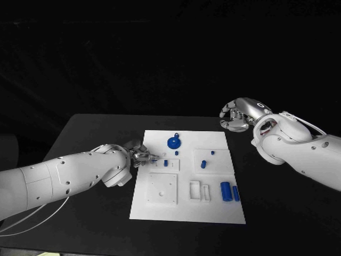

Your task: Assemble the parts on the task board

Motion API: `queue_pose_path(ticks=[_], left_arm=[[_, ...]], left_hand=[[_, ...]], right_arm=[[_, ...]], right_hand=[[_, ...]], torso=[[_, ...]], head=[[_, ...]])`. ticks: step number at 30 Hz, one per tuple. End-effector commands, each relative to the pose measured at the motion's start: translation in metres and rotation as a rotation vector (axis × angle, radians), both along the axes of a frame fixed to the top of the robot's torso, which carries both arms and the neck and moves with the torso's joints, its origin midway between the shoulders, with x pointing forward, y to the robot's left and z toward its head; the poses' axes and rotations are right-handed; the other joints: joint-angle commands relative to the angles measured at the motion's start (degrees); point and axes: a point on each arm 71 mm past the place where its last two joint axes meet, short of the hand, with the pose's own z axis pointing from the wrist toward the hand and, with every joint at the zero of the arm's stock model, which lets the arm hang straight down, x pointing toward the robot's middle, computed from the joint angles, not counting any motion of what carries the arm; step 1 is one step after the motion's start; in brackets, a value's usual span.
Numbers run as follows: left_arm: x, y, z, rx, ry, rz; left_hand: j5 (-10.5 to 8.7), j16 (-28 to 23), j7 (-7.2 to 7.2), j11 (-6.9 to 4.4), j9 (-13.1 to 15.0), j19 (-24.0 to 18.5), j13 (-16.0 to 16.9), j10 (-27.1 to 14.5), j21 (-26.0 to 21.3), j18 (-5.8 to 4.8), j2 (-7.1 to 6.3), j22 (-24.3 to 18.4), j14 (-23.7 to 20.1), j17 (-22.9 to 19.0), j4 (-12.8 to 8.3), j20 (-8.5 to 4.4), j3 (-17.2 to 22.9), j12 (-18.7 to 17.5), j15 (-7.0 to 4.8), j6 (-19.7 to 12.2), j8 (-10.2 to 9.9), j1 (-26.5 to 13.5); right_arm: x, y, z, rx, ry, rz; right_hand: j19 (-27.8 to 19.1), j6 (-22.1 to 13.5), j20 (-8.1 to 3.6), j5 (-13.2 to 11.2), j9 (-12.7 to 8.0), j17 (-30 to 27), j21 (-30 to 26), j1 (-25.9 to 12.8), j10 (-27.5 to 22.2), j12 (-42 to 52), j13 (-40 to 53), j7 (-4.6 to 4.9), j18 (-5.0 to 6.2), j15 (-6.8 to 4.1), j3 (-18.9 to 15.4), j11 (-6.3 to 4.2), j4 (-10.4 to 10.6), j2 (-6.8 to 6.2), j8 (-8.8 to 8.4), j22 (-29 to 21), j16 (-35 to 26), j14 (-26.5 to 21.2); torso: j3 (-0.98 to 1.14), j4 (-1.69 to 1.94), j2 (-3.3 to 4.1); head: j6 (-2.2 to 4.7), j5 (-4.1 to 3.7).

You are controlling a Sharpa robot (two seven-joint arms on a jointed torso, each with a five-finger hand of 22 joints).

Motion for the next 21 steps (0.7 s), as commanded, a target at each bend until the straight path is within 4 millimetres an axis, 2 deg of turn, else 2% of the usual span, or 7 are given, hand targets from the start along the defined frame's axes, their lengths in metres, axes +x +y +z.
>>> queue_pose_path(ticks=[1,3,5,12,13,21], left_arm=[[-0.0011,-0.0035,0.0009,-0.053,0.052,-0.039],[-0.0007,-0.0036,0.0021,-0.054,0.056,-0.042],[-0.0004,-0.0039,0.0030,-0.055,0.063,-0.048],[0.0013,-0.0062,0.0057,-0.046,0.087,-0.075],[0.0015,-0.0065,0.0059,-0.045,0.090,-0.079],[0.0054,-0.0046,0.0085,-0.024,0.103,-0.085]], left_hand=[[0.08,-0.39,1.15,0.10,0.65,-0.61,0.11,-0.72,-0.29,-0.27,4.14,0.71,-0.71,0.03,-2.14,-6.00,2.03,0.03,0.14,-2.39,0.14,2.61],[0.08,-0.40,1.28,0.23,0.82,-0.71,0.14,-0.86,-0.33,-0.28,4.49,0.71,-0.83,0.03,-2.18,-5.98,2.17,0.08,0.26,-2.96,0.01,2.62],[0.09,-0.55,1.56,0.50,2.16,-1.19,0.22,-1.65,-0.62,-0.43,4.72,0.66,-1.39,-0.06,-1.42,-5.84,4.01,0.17,0.56,-3.92,0.45,2.75],[0.06,-0.38,1.91,0.86,9.55,-1.74,0.93,-4.27,-0.50,-0.73,4.36,0.86,-2.37,-0.60,2.11,-5.75,11.10,1.70,0.93,-8.30,3.48,2.10],[0.12,-0.23,1.88,0.95,10.90,-1.81,1.17,-4.80,-0.36,-0.79,4.26,0.94,-2.57,-0.71,2.44,-5.74,12.16,2.25,1.03,-9.17,4.50,1.68],[0.06,0.04,1.94,0.86,14.13,-2.14,1.44,-6.26,-0.21,-0.86,4.73,0.92,-3.03,-1.16,2.25,-5.78,16.42,3.37,0.99,-11.04,7.29,0.43]], right_arm=[[-0.0003,0.0011,-0.0010,-0.011,0.007,0.011],[-0.0003,0.0010,-0.0011,-0.011,0.008,0.011],[-0.0002,0.0011,-0.0013,-0.011,0.008,0.012],[-0.0002,0.0017,-0.0017,-0.011,0.009,0.014],[-0.0002,0.0020,-0.0017,-0.011,0.009,0.015],[-0.0001,0.0022,-0.0020,-0.010,0.011,0.016]], right_hand=[[0.10,1.44,-0.49,0.37,0.06,0.08,-0.30,-0.41,-2.74,0.00,-0.07,0.96,4.83,-0.01,-0.07,1.22,-0.11,0.40,-0.36,0.67,-0.30,0.47],[0.10,1.44,-0.49,0.37,0.06,0.08,-0.30,-0.41,-2.72,0.02,-0.06,0.96,4.83,-0.01,-0.07,1.22,-0.11,0.40,-0.36,0.67,-0.30,0.47],[0.10,1.44,-0.49,0.38,0.06,0.08,-0.30,-0.41,-2.72,0.01,-0.07,0.96,4.83,-0.01,-0.07,1.22,-0.10,0.40,-0.36,0.67,-0.30,0.47],[0.10,1.44,-0.49,0.38,0.06,0.08,-0.30,-0.43,-2.71,0.02,-0.06,0.96,4.83,-0.01,-0.07,1.22,-0.10,0.42,-0.37,0.67,-0.30,0.47],[0.10,1.44,-0.49,0.39,0.06,0.08,-0.30,-0.43,-2.73,0.00,-0.08,0.96,4.83,-0.01,-0.07,1.22,-0.10,0.42,-0.37,0.67,-0.30,0.48],[0.11,1.44,-0.49,0.39,0.06,0.09,-0.31,-0.44,-2.71,0.02,-0.07,0.96,4.83,-0.01,-0.07,1.22,-0.08,0.46,-0.37,0.67,-0.31,0.48]], torso=[[-0.01,0.03,0.01],[0.00,0.03,0.00],[0.00,0.01,0.00],[-0.04,-0.10,0.03],[-0.03,-0.13,0.04],[-0.01,0.00,0.02]], head=[[0.02,0.03],[0.06,0.06],[0.07,0.08],[0.01,0.15],[0.04,0.15],[-0.14,0.03]])
